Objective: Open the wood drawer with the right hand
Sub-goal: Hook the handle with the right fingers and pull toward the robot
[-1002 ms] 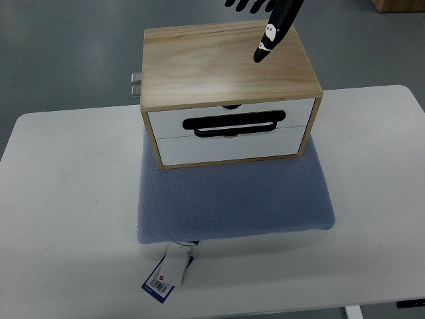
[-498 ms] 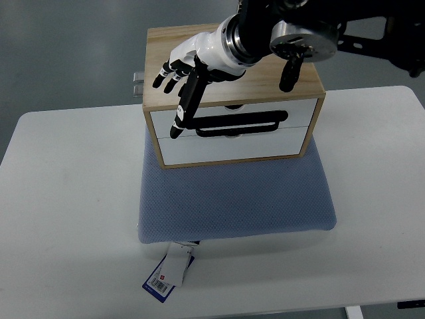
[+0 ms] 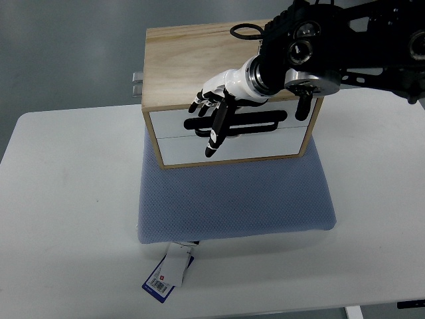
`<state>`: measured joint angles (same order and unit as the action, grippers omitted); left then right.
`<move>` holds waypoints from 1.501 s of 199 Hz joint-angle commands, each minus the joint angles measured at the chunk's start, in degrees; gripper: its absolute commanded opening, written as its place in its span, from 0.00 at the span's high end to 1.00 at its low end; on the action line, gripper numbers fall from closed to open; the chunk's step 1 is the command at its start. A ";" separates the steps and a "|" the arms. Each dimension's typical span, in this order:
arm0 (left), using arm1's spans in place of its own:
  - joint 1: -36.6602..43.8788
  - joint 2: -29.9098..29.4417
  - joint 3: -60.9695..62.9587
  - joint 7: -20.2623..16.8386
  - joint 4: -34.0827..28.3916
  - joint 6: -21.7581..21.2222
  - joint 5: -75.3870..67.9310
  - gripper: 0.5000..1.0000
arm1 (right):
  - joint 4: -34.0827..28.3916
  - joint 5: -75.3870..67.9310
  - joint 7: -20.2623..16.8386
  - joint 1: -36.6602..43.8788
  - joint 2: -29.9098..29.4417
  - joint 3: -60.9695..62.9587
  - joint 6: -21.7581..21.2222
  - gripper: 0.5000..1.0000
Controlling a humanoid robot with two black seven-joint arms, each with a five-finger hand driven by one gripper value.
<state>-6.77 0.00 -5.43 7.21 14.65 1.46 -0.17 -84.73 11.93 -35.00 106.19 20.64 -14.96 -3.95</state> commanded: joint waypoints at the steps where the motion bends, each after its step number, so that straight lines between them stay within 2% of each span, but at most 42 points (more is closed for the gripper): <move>1: 0.00 0.00 -0.02 -0.01 -0.06 -0.05 0.00 0.00 | 0.09 1.08 0.00 -0.28 0.28 -0.60 -1.41 0.12; 59: 0.00 0.00 -0.02 -0.01 -0.06 -0.05 0.09 0.00 | 0.44 4.25 0.00 -2.13 1.15 -2.01 -2.81 0.12; 120: 0.00 0.00 -0.02 -0.01 -0.06 -0.05 0.09 0.00 | 0.70 8.90 0.00 -4.85 3.70 -3.50 -7.38 0.12; 135: 0.00 0.00 0.07 -0.01 -0.06 -0.05 0.09 0.00 | 0.70 8.82 0.00 -4.94 4.23 -3.41 -9.76 0.12; 153: 0.00 0.00 0.07 -0.01 -0.06 -0.05 0.09 0.00 | 0.61 8.55 0.00 -4.94 4.84 -2.71 -14.67 0.12; 163: 0.00 0.00 0.07 -0.01 -0.06 -0.05 0.09 0.00 | 0.61 8.55 0.00 -4.94 4.85 -2.71 -14.68 0.12; 164: 0.00 0.00 0.07 -0.01 -0.06 -0.14 0.09 0.00 | 0.61 8.38 0.00 -4.85 5.28 -2.45 -16.94 0.12; 166: 0.00 0.00 0.07 -0.01 -0.06 -0.14 0.09 0.00 | 0.53 8.29 0.00 -4.85 5.37 -2.45 -17.40 0.12; 196: 0.00 0.00 0.15 -0.01 -0.06 -0.14 0.09 0.00 | 0.09 7.94 0.00 -4.41 5.72 -1.57 -21.97 0.12; 215: 0.00 0.00 0.15 -0.01 -0.06 -0.14 0.09 0.00 | -0.18 7.94 0.00 -4.41 5.90 -1.04 -23.12 0.12; 216: 0.00 0.00 0.15 -0.01 -0.06 -0.14 0.09 0.00 | -0.70 7.85 0.00 -4.24 6.25 -0.87 -24.51 0.12; 237: 0.00 0.00 0.15 -0.01 -0.06 -0.23 0.09 0.00 | -2.11 7.76 0.00 -3.53 7.04 -0.78 -26.72 0.12; 298: 0.00 0.00 0.15 -0.01 -0.06 -0.40 0.09 0.00 | -7.38 7.15 0.64 -1.60 11.00 -0.78 -30.50 0.12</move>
<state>-6.77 0.00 -5.27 7.20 14.58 1.11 -0.08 -89.96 19.11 -34.46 103.85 29.81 -15.70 -33.08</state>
